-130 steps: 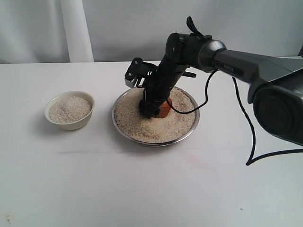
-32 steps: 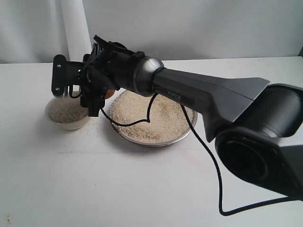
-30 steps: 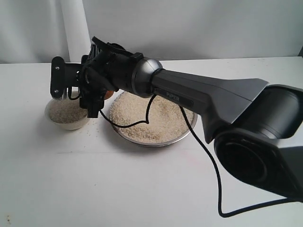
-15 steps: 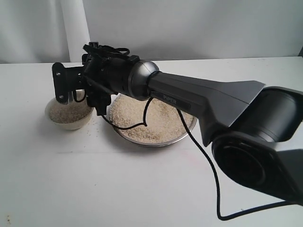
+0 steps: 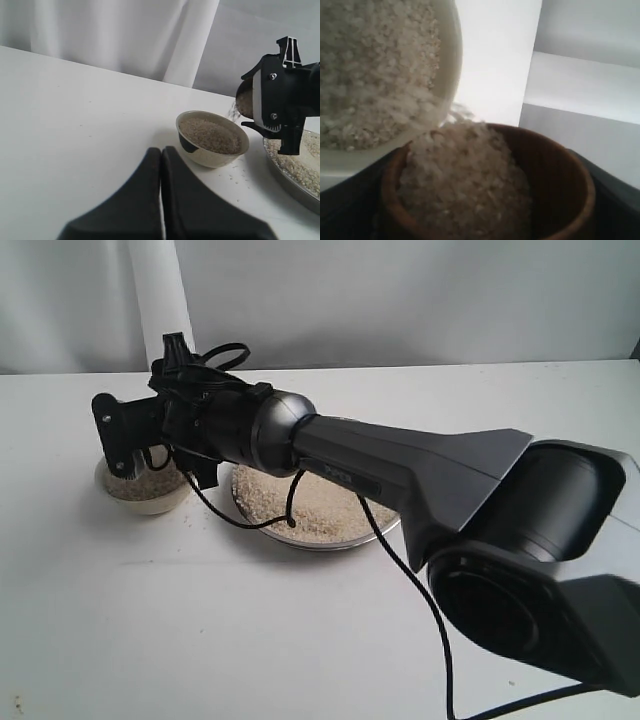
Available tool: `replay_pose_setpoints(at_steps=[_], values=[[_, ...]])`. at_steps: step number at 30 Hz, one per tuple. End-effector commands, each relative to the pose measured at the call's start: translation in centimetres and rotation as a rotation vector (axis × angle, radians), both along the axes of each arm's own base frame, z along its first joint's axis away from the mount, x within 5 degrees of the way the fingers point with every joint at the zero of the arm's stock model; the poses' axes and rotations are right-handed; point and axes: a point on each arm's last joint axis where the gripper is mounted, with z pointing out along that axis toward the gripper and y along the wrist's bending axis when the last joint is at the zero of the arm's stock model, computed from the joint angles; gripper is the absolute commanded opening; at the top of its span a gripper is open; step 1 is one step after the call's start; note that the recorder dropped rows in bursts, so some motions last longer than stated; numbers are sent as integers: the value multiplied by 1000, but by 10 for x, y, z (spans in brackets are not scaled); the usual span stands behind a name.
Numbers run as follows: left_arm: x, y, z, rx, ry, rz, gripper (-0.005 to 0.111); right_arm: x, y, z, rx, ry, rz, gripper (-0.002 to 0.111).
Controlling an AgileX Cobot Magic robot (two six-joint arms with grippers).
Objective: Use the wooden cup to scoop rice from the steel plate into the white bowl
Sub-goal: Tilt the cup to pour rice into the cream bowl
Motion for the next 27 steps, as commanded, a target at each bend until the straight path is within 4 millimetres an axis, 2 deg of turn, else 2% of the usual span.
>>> replay_pose_setpoints(at_steps=[1,13,19,27], values=[[0,0,3,-5,-19,-4,0,0,4,6,-51,-71,51,0],[0,0,3,-5,-19,-4,0,-5,15,9,-48,-139,142,0],[0,0,3,-5,-19,-4,0,-3,14,2,-126,-189,172,0],[0,0,3,-5,-19,-4,0,-1,16,5,-166,-251,208,0]])
